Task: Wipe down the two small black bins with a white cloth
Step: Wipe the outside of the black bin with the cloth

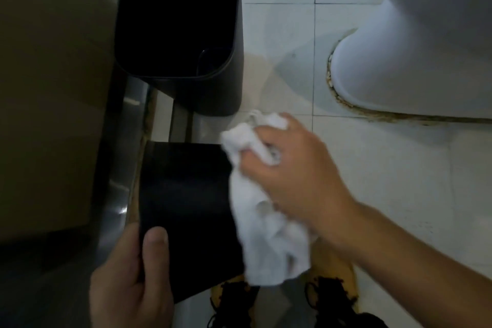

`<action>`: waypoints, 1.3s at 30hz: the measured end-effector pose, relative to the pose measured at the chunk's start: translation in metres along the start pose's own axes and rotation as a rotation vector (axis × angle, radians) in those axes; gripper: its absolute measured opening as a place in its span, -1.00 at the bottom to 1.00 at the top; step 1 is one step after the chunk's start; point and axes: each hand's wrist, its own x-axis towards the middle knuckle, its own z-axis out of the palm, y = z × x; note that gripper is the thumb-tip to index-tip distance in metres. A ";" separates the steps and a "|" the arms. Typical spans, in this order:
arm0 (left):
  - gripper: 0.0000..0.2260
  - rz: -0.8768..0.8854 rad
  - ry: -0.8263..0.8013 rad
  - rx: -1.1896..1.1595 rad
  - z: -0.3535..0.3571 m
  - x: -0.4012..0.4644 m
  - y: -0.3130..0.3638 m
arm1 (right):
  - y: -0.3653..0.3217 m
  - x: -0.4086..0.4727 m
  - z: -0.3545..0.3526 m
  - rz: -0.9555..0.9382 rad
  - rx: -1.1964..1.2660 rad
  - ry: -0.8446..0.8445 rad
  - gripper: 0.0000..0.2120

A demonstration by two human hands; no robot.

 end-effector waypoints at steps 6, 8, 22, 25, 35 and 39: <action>-0.72 0.082 -0.040 -0.019 -0.001 0.007 0.003 | 0.097 -0.015 -0.051 0.253 -0.306 0.008 -0.80; -0.76 0.088 -0.049 -0.031 -0.001 0.011 0.006 | 0.110 -0.017 -0.063 0.290 -0.383 0.034 -0.75; -0.73 0.004 -0.019 0.039 0.000 0.002 0.000 | 0.007 -0.034 -0.004 0.011 0.026 0.067 -0.72; -0.70 -0.034 -0.054 0.028 -0.003 -0.006 -0.001 | 0.058 -0.024 -0.024 0.175 -0.083 0.054 -0.75; -0.62 -0.117 -0.185 -0.160 -0.006 0.023 0.019 | 0.046 -0.039 -0.043 0.134 -0.017 0.102 -0.84; -0.81 -0.085 -0.200 -0.225 -0.010 0.023 0.016 | -0.007 -0.042 -0.019 -0.096 0.182 -0.021 -0.67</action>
